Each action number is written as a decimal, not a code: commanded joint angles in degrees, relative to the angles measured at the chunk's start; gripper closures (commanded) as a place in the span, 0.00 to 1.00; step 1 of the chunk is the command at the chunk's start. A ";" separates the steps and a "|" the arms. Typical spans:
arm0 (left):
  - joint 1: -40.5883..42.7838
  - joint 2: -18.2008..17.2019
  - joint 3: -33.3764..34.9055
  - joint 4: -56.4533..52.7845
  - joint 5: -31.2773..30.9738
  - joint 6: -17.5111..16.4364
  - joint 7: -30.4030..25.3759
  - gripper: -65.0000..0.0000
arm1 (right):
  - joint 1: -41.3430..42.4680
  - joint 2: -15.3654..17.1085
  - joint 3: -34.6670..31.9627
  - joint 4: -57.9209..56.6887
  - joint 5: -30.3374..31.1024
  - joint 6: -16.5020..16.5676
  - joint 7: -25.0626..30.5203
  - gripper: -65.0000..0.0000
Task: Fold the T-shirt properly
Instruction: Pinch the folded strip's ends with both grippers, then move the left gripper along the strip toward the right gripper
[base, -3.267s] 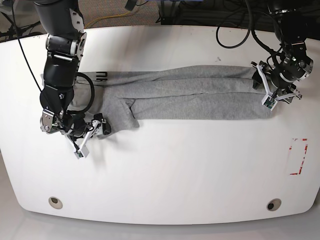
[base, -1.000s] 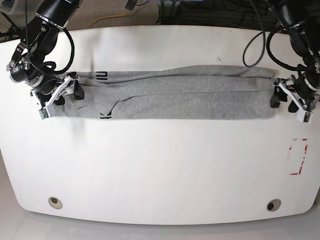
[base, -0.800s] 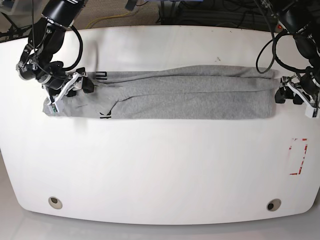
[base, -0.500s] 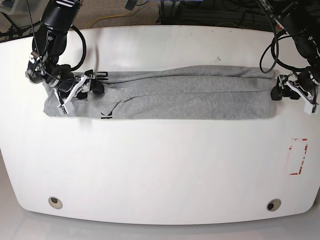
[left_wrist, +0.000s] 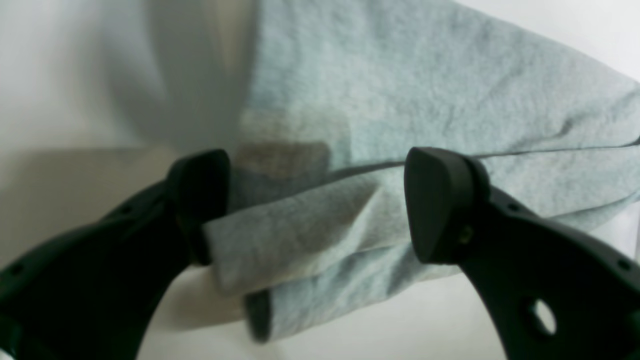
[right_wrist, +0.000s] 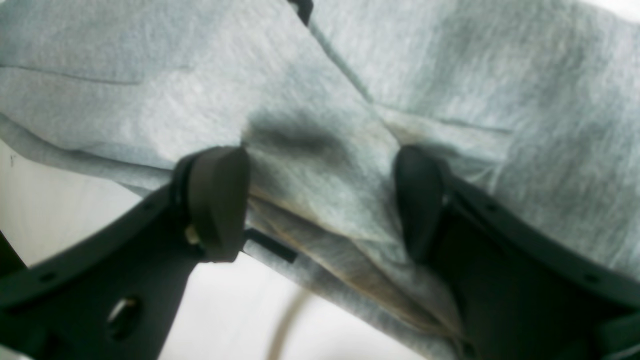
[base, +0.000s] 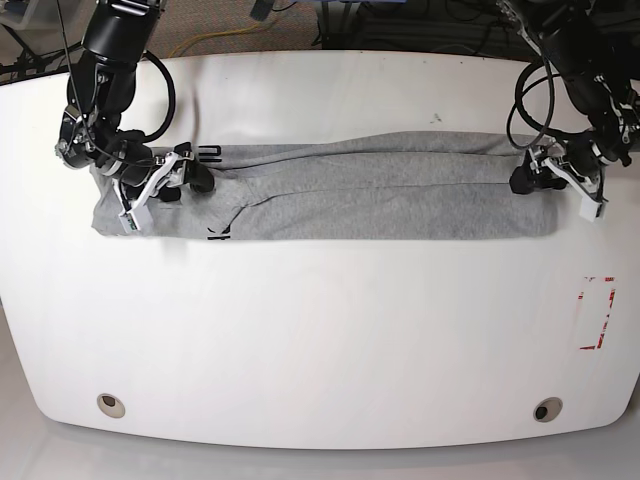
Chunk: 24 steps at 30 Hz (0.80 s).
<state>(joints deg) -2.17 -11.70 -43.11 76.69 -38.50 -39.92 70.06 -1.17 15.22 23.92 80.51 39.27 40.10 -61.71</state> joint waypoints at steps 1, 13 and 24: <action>-0.77 -0.82 -0.10 0.55 0.30 -0.08 -0.92 0.22 | 0.25 0.56 0.12 0.41 -0.10 -0.10 -1.28 0.32; -1.74 0.32 0.34 -5.17 1.71 1.28 -0.92 0.64 | 0.33 0.64 0.30 0.50 -0.19 -0.10 -1.28 0.32; 1.43 -0.21 9.66 12.85 1.71 1.37 -0.74 0.96 | 0.33 0.29 0.30 0.50 -0.36 -0.10 -1.28 0.32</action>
<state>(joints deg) -1.30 -11.00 -34.74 83.70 -35.18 -38.41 70.46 -1.08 15.05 24.05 80.55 39.29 40.10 -61.71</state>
